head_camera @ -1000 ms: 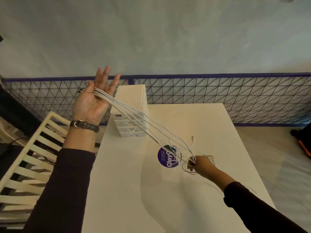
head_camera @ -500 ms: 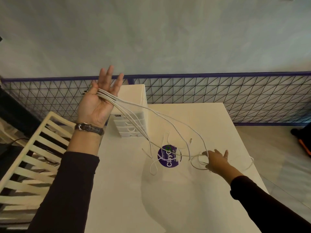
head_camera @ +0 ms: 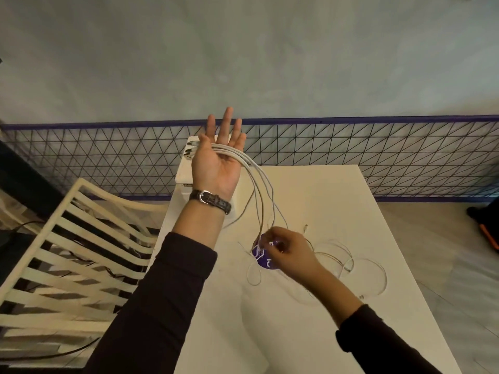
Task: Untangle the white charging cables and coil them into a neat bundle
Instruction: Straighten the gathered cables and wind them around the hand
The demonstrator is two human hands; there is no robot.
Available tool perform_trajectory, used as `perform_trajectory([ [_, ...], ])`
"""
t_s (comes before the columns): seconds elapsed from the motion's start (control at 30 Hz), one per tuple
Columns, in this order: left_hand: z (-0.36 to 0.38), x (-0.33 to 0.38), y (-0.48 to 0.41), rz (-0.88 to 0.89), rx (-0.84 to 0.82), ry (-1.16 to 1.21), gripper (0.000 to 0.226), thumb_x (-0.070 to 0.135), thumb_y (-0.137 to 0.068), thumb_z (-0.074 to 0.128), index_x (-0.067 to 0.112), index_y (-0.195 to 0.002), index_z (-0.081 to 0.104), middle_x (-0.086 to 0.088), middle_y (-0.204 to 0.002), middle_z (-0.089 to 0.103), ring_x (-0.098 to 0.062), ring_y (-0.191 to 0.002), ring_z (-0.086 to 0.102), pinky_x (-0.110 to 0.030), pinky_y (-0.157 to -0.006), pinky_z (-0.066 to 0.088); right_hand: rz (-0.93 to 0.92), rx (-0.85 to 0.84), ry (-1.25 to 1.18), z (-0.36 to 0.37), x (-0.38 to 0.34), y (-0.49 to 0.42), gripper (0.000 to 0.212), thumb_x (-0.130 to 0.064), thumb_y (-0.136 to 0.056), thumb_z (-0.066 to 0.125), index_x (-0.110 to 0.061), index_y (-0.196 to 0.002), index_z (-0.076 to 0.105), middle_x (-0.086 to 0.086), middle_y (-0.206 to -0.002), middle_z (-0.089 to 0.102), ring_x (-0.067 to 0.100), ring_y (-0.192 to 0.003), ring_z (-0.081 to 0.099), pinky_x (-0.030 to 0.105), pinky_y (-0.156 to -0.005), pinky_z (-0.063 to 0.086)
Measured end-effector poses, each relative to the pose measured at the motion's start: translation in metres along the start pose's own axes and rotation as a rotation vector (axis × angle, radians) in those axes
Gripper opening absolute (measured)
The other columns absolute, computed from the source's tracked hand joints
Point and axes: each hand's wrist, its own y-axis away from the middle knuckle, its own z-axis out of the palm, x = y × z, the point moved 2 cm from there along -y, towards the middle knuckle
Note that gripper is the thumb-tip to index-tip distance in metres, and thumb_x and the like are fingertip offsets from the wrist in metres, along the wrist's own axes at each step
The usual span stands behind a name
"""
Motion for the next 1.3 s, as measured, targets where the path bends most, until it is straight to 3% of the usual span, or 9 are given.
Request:
perform_trajectory([
  [0.07,0.002,-0.003,0.001,-0.011,-0.003,0.020,0.044,0.034,-0.102,0.018,0.016,-0.128,0.049,-0.012,-0.124,0.059,-0.031,-0.124,0.050,-0.045,-0.104,0.036,0.066,-0.015,0.124,0.017,0.015,-0.014,0.035,-0.013,-0.080,0.061,-0.023,-0.113,0.058,-0.008,-0.109,0.061,0.012,-0.085,0.063,0.023,-0.070,0.053],
  [0.13,0.003,-0.004,0.004,-0.025,-0.015,0.049,0.044,0.033,-0.102,0.018,0.015,-0.127,0.049,-0.012,-0.123,0.060,-0.031,-0.124,0.050,-0.045,-0.105,0.035,0.240,-0.034,0.044,0.032,0.037,-0.027,0.056,-0.005,-0.078,0.063,-0.021,-0.129,0.046,0.002,-0.125,0.054,0.023,-0.092,0.065,0.029,-0.070,0.057],
  [0.23,0.008,0.000,0.009,-0.038,-0.040,0.092,0.043,0.032,-0.102,0.018,0.015,-0.128,0.049,-0.012,-0.123,0.060,-0.033,-0.124,0.050,-0.046,-0.108,0.033,0.373,0.065,-0.086,0.045,0.060,-0.034,0.061,0.001,-0.076,0.063,-0.018,-0.130,0.040,0.009,-0.127,0.049,0.025,-0.085,0.062,0.033,-0.062,0.059],
  [0.4,0.014,0.015,0.014,-0.043,-0.070,0.151,0.045,0.032,-0.103,0.016,0.010,-0.114,0.055,-0.012,-0.123,0.058,-0.033,-0.127,0.046,-0.047,-0.105,0.032,0.445,0.282,-0.290,0.051,0.086,-0.040,0.073,0.002,-0.067,0.077,-0.016,-0.127,0.038,0.007,-0.123,0.047,0.027,-0.109,0.052,0.037,-0.070,0.059],
  [0.67,0.024,0.024,0.012,-0.051,-0.102,0.184,0.048,0.034,-0.102,0.015,0.009,-0.113,0.055,-0.012,-0.126,0.057,-0.033,-0.128,0.044,-0.047,-0.104,0.031,0.388,0.240,-0.139,0.050,0.097,-0.043,0.026,-0.005,-0.081,0.067,-0.010,-0.106,0.062,0.004,-0.106,0.059,0.022,-0.098,0.057,0.032,-0.078,0.052],
  [0.8,0.028,0.025,0.010,-0.041,-0.099,0.200,0.047,0.033,-0.102,0.015,0.013,-0.130,0.048,-0.011,-0.135,0.052,-0.034,-0.130,0.043,-0.047,-0.104,0.030,0.429,0.127,-0.298,0.056,0.093,-0.039,0.013,-0.009,-0.085,0.064,-0.006,-0.097,0.064,0.007,-0.095,0.063,0.015,-0.072,0.062,0.041,-0.074,0.056],
  [1.0,0.034,0.019,0.011,-0.062,-0.092,0.208,0.047,0.033,-0.102,0.015,0.014,-0.135,0.044,-0.011,-0.131,0.055,-0.034,-0.129,0.044,-0.047,-0.105,0.031,0.448,0.131,-0.373,0.072,0.078,-0.047,0.031,-0.016,-0.084,0.068,-0.006,-0.111,0.058,0.010,-0.103,0.064,0.020,-0.066,0.066,0.029,-0.054,0.056],
  [1.13,0.028,0.023,0.009,-0.072,-0.088,0.190,0.047,0.033,-0.102,0.016,0.012,-0.127,0.049,-0.011,-0.128,0.056,-0.033,-0.128,0.045,-0.047,-0.103,0.032,0.490,0.204,-0.656,0.064,0.073,-0.048,0.019,0.001,-0.083,0.065,-0.008,-0.092,0.051,0.012,-0.077,0.063,0.024,-0.052,0.061,0.033,-0.053,0.057],
  [1.3,0.020,0.052,-0.006,-0.021,-0.003,0.230,0.048,0.033,-0.102,0.014,0.013,-0.136,0.042,-0.013,-0.136,0.052,-0.037,-0.129,0.043,-0.048,-0.108,0.025,0.466,0.167,-0.348,0.043,0.113,-0.026,0.015,-0.001,-0.083,0.066,-0.007,-0.073,0.057,0.013,-0.072,0.065,0.020,-0.050,0.062,0.029,-0.054,0.056],
])
